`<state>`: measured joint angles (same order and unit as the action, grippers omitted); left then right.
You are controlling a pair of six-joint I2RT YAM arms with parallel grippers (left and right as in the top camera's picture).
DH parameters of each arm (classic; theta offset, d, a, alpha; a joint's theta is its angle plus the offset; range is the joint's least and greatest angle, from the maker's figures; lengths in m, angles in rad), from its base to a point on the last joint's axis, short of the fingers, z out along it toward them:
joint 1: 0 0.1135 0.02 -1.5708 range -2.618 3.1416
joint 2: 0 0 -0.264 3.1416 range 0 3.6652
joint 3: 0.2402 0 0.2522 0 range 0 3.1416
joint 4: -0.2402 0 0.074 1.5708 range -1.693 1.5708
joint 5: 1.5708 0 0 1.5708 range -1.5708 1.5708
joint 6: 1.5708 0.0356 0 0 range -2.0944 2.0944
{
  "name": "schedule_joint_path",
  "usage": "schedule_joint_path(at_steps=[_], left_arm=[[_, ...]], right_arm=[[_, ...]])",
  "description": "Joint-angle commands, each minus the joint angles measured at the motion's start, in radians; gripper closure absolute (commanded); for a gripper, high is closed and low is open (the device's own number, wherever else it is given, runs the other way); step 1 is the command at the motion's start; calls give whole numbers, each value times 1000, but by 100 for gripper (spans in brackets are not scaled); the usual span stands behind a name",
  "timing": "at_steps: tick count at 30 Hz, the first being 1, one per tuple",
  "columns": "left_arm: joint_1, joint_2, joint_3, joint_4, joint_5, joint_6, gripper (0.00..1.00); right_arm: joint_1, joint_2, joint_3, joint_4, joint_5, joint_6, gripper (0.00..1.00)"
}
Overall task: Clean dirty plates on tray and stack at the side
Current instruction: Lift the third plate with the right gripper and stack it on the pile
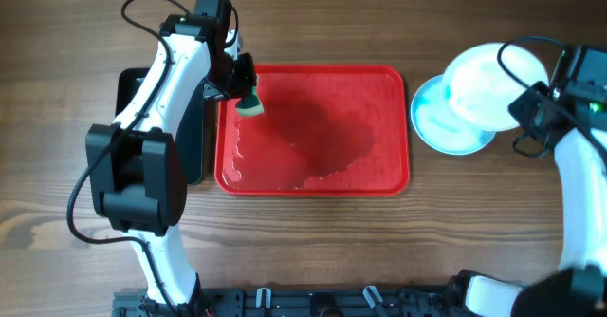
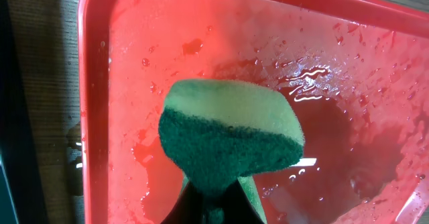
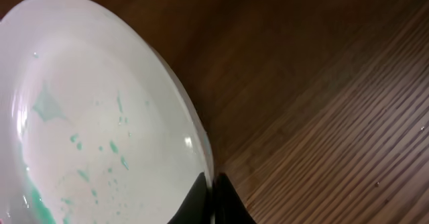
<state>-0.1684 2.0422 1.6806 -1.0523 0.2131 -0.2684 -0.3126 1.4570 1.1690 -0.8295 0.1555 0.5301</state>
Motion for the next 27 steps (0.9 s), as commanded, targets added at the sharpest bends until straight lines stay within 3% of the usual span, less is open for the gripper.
schedule_joint_path(at_steps=[1, 13, 17, 25, 27], left_arm=[[-4, -17, 5, 0, -6, -9, 96], [-4, -17, 5, 1, -6, -9, 96], [-4, -17, 5, 1, -6, -9, 96], [3, -56, 10, -2, -6, -8, 96], [10, -87, 11, -5, -6, -9, 96]], right_arm=[[-7, 103, 1, 17, -46, -8, 96], [-3, 322, 1, 71, -209, -123, 94], [10, 323, 2, 49, -240, -192, 78], [22, 237, 6, -17, -336, -289, 62], [22, 192, 6, -25, -367, -316, 53]])
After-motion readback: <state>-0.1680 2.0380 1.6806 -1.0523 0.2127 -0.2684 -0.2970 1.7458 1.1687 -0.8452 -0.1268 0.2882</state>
